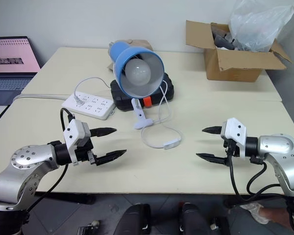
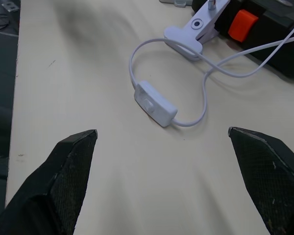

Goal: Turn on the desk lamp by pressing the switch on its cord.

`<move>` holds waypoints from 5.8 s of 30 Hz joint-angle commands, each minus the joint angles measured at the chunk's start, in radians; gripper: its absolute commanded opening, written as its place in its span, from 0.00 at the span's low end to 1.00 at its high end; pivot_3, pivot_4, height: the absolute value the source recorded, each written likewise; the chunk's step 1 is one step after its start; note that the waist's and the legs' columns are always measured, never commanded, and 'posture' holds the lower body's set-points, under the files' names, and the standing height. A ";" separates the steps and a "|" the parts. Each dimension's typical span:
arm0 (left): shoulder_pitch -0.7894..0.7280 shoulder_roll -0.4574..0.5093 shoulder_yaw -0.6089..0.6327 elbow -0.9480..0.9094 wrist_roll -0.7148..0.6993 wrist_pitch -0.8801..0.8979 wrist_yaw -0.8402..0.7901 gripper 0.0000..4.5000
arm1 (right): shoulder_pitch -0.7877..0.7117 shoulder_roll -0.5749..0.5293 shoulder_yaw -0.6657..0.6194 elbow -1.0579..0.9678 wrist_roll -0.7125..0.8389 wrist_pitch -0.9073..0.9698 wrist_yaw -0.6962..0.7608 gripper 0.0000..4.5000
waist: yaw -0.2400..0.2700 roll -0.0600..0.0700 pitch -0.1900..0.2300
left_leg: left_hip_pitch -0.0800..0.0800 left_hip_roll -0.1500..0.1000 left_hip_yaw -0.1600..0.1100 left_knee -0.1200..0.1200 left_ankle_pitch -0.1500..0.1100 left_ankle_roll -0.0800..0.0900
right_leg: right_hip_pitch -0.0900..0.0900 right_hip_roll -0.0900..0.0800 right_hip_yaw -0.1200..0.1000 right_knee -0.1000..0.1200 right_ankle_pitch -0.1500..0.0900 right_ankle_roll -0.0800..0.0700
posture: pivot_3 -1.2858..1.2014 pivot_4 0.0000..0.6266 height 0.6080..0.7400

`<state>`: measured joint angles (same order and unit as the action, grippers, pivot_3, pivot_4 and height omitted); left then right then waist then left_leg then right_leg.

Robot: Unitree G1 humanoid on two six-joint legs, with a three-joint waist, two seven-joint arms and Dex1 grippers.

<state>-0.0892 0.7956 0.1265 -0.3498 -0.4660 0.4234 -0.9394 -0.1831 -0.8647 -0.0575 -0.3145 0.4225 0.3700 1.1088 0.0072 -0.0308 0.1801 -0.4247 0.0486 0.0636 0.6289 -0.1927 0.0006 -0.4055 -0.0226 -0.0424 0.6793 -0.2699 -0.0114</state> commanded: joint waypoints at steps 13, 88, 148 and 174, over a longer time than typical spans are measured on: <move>-0.024 0.053 0.023 -0.022 -0.015 0.049 -0.016 1.00 | 0.002 0.004 -0.013 -0.013 0.006 -0.020 0.004 1.00 | 0.000 0.000 0.000 | 0.000 0.000 0.000 0.000 0.000 0.000 | 0.000 0.000 0.000 0.000 0.000 0.000 | 0.52 0.24 1.00; -0.549 -0.447 -0.480 0.766 0.378 -0.317 -0.200 0.09 | 0.233 -0.046 -0.108 -0.412 0.091 0.375 -0.259 1.00 | 0.000 -0.001 0.000 | -0.002 -0.001 -0.002 0.003 0.000 0.000 | 0.000 0.002 0.000 0.000 0.002 0.003 | 0.52 0.24 1.00; -0.479 -0.219 -0.401 0.359 0.301 -0.280 -0.322 0.09 | -0.345 0.230 0.452 0.038 -0.233 0.091 -0.115 0.16 | -0.008 -0.001 0.000 | -0.003 0.000 -0.002 0.004 0.000 0.000 | -0.001 0.002 0.000 0.001 0.002 0.003 | 0.52 0.24 1.00; -0.481 -0.204 -0.423 0.394 0.339 -0.328 -0.327 0.09 | -0.339 0.233 0.366 -0.014 -0.172 0.129 -0.059 0.91 | -0.007 -0.001 0.000 | -0.003 0.000 -0.002 0.004 0.000 0.000 | -0.001 0.002 0.000 0.001 0.002 0.002 | 0.52 0.24 1.00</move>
<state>-0.5542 0.5869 -0.3070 0.0474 -0.1326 0.1220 -1.2694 -0.5192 -0.6215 0.3531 -0.2624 0.2201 0.4828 1.0447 -0.0001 -0.0321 0.1802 -0.4278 0.0485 0.0619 0.6327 -0.1924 0.0010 -0.4064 -0.0204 -0.0428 0.6804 -0.2682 -0.0090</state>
